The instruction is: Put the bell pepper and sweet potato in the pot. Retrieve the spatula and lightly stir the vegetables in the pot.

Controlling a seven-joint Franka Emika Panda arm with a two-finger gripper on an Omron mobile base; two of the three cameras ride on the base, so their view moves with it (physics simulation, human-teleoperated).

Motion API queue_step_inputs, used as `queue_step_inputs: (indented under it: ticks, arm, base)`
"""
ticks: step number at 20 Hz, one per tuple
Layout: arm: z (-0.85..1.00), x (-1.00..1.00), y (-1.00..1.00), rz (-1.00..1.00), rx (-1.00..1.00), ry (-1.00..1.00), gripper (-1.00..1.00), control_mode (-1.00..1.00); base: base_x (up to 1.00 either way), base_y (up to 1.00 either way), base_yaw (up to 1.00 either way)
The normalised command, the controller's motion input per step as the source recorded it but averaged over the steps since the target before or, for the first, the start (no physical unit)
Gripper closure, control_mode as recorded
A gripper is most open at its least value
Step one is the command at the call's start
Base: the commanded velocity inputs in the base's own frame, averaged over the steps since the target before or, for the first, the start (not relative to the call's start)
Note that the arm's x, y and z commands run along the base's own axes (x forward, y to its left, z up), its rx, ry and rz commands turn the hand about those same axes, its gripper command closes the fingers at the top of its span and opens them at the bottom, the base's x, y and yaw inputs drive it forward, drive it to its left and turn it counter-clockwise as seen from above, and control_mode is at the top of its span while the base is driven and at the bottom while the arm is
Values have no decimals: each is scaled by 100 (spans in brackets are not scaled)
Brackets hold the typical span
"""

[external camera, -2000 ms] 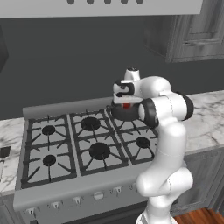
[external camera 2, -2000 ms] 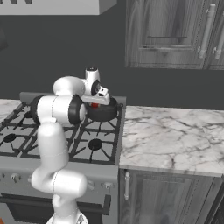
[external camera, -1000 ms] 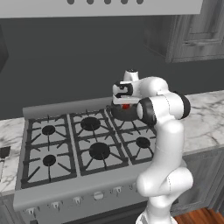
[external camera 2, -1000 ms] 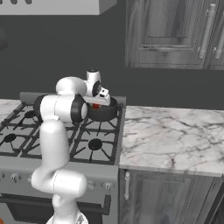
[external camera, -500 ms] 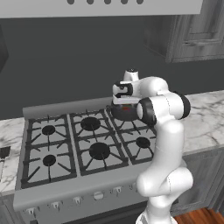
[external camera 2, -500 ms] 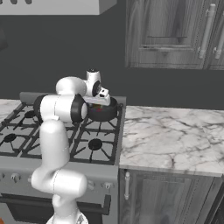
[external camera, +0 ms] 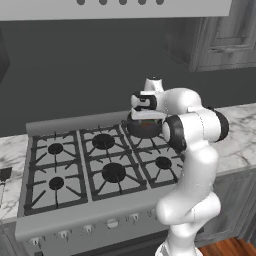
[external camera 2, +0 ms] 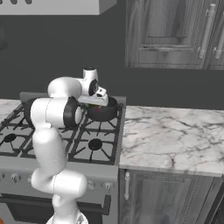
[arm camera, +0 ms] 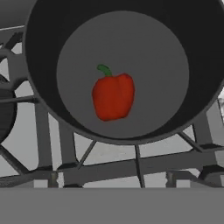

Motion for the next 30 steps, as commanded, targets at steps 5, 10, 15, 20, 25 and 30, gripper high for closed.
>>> queue_step_inputs:
  ticks: [5,10,15,20,25,30]
  arm:
    - [23,-92,0,0,0,-11,-100,-100]
    - [0,-100,0,0,0,-5,-100,-100]
    - [7,-100,0,0,0,-10,-100,-100]
    - [35,-100,0,0,0,-18,-100,-100]
    - [35,-100,0,0,0,-5,-100,-100]
    - [11,-89,0,0,0,-2,-100,-100]
  base:
    - [0,0,0]
    - [0,0,0]
    - [0,0,0]
    - [0,0,0]
    - [0,0,0]
    - [0,0,0]
